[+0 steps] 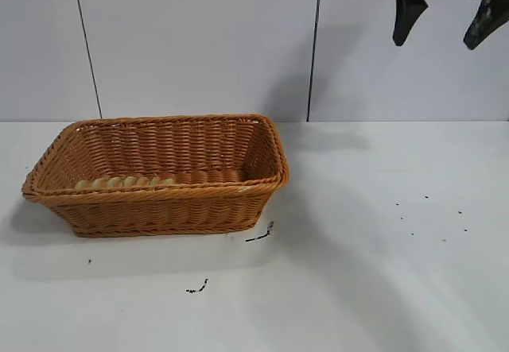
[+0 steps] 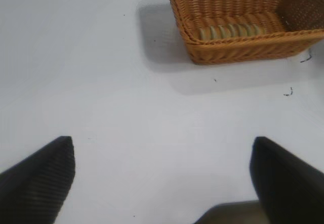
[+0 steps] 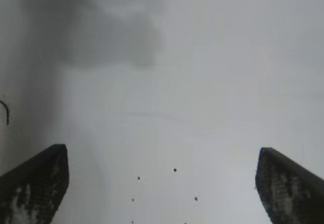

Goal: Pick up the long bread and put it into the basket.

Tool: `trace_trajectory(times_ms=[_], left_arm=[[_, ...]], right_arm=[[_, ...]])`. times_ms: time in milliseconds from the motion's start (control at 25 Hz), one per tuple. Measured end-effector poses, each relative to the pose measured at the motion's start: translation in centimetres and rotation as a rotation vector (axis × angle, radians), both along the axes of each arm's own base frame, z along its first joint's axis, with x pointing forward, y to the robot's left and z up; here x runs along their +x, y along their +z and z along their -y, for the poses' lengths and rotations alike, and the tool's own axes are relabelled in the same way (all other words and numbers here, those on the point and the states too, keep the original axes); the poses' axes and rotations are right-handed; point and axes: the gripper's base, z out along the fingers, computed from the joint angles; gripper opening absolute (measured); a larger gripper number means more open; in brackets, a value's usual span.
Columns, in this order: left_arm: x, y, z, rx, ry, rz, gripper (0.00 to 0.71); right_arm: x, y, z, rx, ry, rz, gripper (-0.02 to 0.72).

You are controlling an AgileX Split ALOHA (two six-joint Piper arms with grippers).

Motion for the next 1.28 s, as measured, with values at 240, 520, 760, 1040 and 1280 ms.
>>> trace_trajectory(times_ms=[240, 520, 760, 1040, 1280], left_arm=[[0.0, 0.0, 0.0, 0.0, 0.0, 0.0, 0.692], [0.0, 0.0, 0.0, 0.0, 0.0, 0.0, 0.692], [0.0, 0.0, 0.0, 0.0, 0.0, 0.0, 0.692], [0.0, 0.0, 0.0, 0.0, 0.0, 0.0, 0.692], [0.0, 0.0, 0.0, 0.0, 0.0, 0.0, 0.692]], right_arm=[[-10.2, -0.1, 0.3, -0.003, 0.0, -0.046, 0.689], [-21.3, -4.3, 0.6, -0.021, 0.009, -0.07, 0.689], [-28.3, -7.7, 0.9, -0.026, 0.003, 0.094, 0.689], [-33.0, -6.5, 1.0, -0.012, -0.015, 0.465, 0.689], [-35.9, -6.3, 1.1, 0.019, -0.046, 0.663, 0.689]])
